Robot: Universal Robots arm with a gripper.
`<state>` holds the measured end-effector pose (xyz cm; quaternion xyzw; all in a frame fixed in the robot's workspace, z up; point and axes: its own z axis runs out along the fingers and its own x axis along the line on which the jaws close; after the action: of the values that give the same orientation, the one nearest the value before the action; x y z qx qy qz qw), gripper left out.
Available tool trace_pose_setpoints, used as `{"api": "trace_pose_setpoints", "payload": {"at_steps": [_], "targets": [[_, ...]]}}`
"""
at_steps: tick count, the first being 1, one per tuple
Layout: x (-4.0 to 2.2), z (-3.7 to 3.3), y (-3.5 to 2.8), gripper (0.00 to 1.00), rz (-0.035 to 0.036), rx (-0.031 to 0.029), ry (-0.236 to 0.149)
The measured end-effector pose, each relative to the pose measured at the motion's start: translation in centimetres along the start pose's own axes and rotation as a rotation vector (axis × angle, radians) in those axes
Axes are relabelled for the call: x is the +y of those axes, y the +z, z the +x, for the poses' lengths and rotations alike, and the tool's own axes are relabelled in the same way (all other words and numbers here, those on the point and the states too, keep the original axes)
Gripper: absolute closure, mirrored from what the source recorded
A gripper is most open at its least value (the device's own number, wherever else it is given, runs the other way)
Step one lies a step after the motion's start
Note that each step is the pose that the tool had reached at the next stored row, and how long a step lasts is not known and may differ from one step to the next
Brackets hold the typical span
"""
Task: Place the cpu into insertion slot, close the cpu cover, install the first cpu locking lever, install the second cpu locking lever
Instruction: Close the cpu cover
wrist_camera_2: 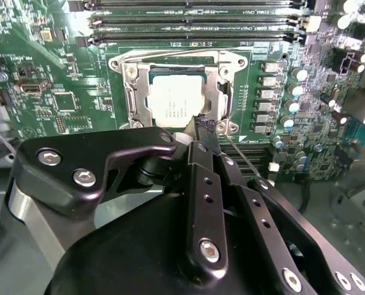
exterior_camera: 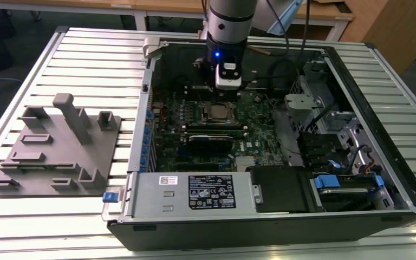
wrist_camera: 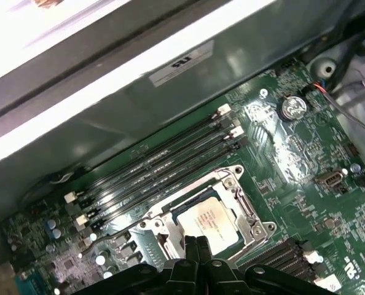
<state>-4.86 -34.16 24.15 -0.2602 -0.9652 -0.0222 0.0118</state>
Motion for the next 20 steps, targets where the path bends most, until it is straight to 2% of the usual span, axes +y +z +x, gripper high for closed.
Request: {"api": "trace_pose_setpoints", "payload": {"at_steps": [10,20], "targets": [[0.00,0.00,0.00,0.89,0.0002,0.0003,-0.007],[0.00,0.00,0.03,0.89,0.0025,0.0026,-0.071]]}}
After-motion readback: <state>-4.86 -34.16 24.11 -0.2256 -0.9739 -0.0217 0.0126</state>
